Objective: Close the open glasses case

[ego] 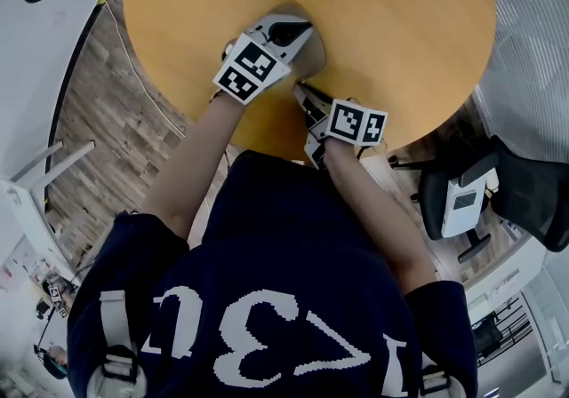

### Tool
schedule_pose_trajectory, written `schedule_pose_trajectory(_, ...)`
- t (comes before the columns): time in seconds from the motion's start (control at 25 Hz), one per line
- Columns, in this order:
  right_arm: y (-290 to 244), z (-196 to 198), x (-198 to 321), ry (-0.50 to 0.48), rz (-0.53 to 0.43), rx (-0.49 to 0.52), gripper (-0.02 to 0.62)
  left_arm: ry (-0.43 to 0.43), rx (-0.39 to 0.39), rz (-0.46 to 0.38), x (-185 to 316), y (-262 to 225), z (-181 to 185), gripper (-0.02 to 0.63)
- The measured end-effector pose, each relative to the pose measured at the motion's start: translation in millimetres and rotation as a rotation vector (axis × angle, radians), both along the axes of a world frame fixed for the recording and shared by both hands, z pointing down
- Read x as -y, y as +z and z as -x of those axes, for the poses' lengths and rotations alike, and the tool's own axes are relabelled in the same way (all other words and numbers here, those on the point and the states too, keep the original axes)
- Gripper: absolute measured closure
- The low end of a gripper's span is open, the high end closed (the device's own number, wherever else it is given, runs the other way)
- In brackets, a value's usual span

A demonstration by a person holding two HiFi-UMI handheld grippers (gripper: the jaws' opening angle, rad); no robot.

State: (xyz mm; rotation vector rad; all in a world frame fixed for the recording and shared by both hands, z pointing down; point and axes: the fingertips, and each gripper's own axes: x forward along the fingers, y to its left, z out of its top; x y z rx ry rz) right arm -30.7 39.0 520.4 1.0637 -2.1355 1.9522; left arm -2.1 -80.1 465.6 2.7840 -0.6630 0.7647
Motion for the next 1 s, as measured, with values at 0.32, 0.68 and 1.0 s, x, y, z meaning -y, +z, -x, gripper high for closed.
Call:
schedule_pose_trajectory(0.32, -5, -11, 1, 0.036, -0.043, 0.0, 0.572, 0.0, -0.009, -0.005, 1, -1, 4, 0.592)
schedule_pose_trajectory(0.68, -2, -13, 2, 0.032, -0.067, -0.038, 0.572, -0.002, -0.007, -0.012, 0, -2, 3, 0.592)
schedule_pose_trajectory(1.0, 0, -55, 23, 0.064, -0.132, -0.14, 0.574, -0.008, -0.01, -0.005, 1, 0, 3, 0.592)
